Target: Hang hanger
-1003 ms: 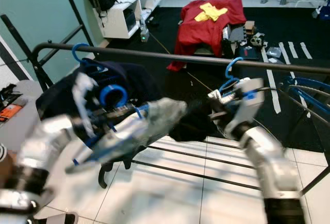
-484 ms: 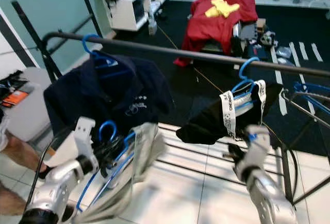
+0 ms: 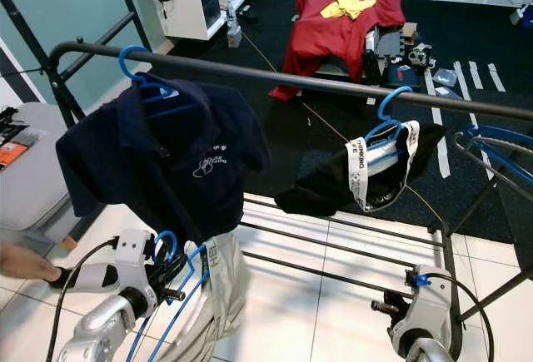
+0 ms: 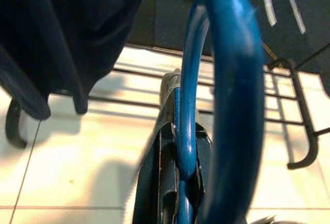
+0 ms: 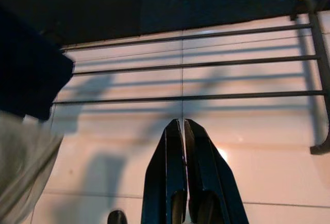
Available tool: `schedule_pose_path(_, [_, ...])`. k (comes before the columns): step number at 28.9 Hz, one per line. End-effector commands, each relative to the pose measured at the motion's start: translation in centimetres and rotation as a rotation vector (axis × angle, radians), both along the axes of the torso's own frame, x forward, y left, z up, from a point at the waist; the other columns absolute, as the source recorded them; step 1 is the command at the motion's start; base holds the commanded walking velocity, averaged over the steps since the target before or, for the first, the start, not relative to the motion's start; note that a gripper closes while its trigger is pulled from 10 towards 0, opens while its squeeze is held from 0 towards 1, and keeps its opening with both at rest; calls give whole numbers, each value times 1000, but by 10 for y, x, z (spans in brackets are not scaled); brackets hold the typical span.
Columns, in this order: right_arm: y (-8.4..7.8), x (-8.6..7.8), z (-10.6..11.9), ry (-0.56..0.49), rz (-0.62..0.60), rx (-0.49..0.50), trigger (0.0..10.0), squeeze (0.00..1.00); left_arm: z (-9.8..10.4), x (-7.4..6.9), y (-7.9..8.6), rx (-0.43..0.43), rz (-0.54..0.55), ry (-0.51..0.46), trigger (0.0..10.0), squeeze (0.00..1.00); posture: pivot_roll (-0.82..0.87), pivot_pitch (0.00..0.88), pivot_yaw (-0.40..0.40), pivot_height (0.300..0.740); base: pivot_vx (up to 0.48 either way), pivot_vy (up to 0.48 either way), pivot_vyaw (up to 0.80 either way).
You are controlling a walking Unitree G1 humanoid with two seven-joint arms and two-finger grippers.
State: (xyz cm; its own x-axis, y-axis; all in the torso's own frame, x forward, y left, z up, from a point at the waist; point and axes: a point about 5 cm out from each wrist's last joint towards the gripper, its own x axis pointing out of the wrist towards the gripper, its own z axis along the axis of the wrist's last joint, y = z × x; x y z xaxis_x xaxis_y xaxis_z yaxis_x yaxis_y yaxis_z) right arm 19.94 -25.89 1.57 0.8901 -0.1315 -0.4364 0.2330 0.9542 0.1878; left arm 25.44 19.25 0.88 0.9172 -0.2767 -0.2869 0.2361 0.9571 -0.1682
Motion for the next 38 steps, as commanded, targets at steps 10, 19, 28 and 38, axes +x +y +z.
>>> schedule_pose_path(10, [-2,-10,-12,13,-53,-22,10000,0,-30,-24,-7,12,-15,72,10000,0,-26,105,15,740,0,0,0])
schedule_pose_path(19, [-3,-7,-11,-18,-21,-59,10000,0,-48,-37,-13,14,-54,136,10000,0,-27,91,13,740,0,0,0])
schedule_pose_path(28, [-2,35,70,-270,309,-32,10000,0,2,-8,-45,65,-551,-189,10000,0,-51,107,5,740,0,0,0])
schedule_pose_path(38, [22,40,196,-697,742,139,10000,0,234,65,3,145,-1081,-513,10000,0,-68,111,16,740,0,0,0])
